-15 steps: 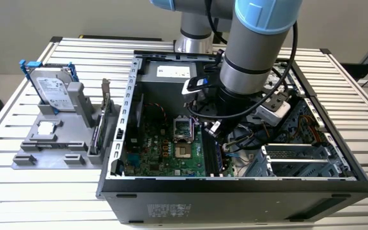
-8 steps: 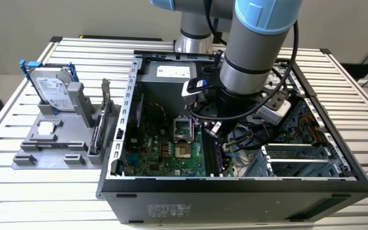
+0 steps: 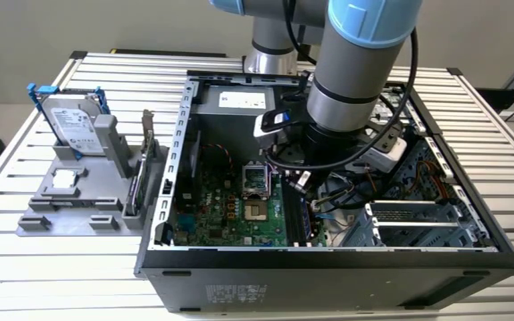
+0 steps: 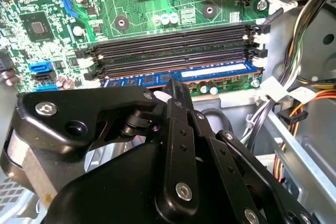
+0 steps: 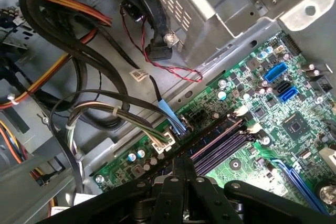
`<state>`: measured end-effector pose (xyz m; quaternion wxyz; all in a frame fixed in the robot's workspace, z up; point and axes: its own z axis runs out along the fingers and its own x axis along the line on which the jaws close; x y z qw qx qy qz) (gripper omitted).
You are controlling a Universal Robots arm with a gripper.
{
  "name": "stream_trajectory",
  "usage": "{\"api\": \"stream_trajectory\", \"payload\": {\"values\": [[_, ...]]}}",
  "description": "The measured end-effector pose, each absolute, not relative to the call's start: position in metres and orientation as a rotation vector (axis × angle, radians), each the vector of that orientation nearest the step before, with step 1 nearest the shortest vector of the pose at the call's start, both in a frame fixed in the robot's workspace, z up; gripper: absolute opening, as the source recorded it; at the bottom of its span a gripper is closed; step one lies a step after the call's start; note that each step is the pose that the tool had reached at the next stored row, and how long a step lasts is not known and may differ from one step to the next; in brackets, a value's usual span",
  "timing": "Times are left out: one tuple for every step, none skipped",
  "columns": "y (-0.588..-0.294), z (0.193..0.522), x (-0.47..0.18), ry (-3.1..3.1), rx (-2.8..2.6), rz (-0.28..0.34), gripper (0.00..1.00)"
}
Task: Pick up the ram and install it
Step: 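Press down the ram until it locks into place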
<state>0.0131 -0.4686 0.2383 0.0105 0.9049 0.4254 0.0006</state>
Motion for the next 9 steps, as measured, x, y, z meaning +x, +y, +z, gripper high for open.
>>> {"api": "stream_trajectory", "payload": {"values": [[-0.4686,0.2383,0.0131,1.335,2.821,0.002,0.00],[-0.4686,0.2383,0.0131,1.342,2.817,0.002,0.00],[-0.4686,0.2383,0.0131,1.349,2.814,0.002,0.00],[-0.4686,0.2383,0.0131,1.355,2.811,0.002,0.00],[-0.4686,0.2383,0.0131,1.361,2.808,0.002,0.00],[-0.4686,0.2383,0.0131,1.368,2.805,0.002,0.00],[-0.4686,0.2383,0.0131,1.373,2.802,0.002,0.00],[-0.4686,0.2383,0.0131,1.379,2.799,0.002,0.00],[-0.4686,0.2382,0.0131,1.384,2.797,0.002,0.00]]}}
